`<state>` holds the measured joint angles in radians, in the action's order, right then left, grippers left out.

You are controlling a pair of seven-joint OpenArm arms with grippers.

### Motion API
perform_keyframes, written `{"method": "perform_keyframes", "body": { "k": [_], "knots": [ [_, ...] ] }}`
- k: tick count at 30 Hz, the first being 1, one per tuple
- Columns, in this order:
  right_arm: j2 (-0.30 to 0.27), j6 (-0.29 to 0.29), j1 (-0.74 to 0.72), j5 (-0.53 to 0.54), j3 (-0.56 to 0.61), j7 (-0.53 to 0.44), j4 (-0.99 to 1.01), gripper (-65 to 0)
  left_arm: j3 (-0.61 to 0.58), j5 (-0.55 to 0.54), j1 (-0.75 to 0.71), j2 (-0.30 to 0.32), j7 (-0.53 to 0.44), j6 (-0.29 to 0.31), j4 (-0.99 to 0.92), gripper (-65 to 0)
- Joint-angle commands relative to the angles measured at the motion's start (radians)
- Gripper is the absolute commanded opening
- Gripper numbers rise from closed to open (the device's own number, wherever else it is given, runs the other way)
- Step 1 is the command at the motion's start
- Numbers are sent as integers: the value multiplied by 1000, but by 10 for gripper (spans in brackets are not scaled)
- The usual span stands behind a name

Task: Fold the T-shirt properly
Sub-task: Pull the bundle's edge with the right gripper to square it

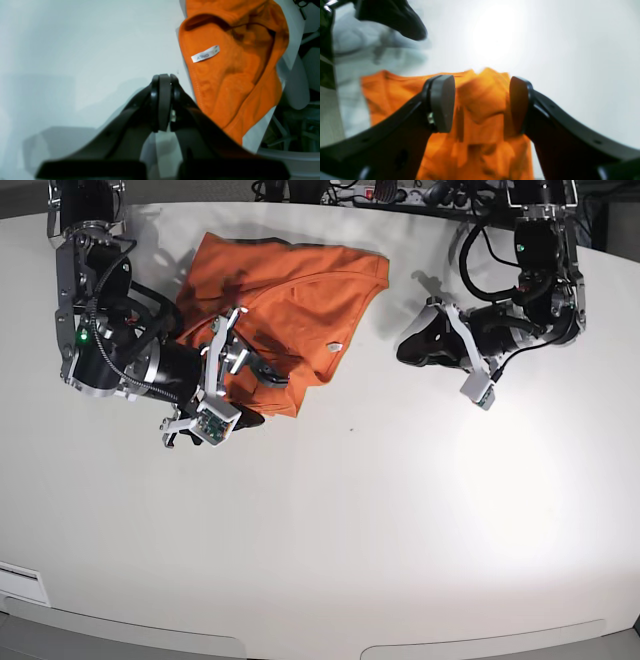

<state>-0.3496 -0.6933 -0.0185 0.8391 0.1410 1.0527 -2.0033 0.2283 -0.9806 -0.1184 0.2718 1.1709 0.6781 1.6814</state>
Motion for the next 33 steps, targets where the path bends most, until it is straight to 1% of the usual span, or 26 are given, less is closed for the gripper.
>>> {"method": "perform_keyframes", "body": {
  "k": [1,9,10,12,15,17,18,22,28,30,32,33],
  "knots": [
    [-5,-5,-21,19,4,-28,4,-295,2,-27,10,11,-18,11,16,-649],
    [-5,-5,-101,20,63,-29,180,-295,2,-27,7,11,-18,10,16,-649],
    [-5,-5,-105,20,62,-29,191,-303,2,-27,7,11,-18,10,16,-649],
    [-5,-5,-107,20,62,-29,195,-357,2,-27,7,11,-18,10,16,-649],
    [-5,-5,-107,21,62,-29,195,-514,2,-27,8,11,-19,10,16,-649],
    [-5,-5,-107,21,62,-29,195,-632,2,-27,8,11,-19,11,16,-649],
    [-5,-5,-107,21,62,-33,195,-650,2,-27,8,11,-19,11,16,-649],
    [-5,-5,-114,20,62,-91,195,-650,2,-27,8,11,-23,11,16,-649],
    [6,-5,-163,20,62,-105,195,-650,2,-27,8,11,-26,10,16,-649],
    [11,-5,-176,19,62,-132,195,-650,2,-27,8,11,-26,11,16,-649],
    [21,-5,-182,0,62,-159,195,-650,2,-27,8,11,-26,10,16,-649],
    [31,-5,-181,-32,62,-176,195,-650,2,-27,8,11,-26,10,16,-649]
  ]
}}
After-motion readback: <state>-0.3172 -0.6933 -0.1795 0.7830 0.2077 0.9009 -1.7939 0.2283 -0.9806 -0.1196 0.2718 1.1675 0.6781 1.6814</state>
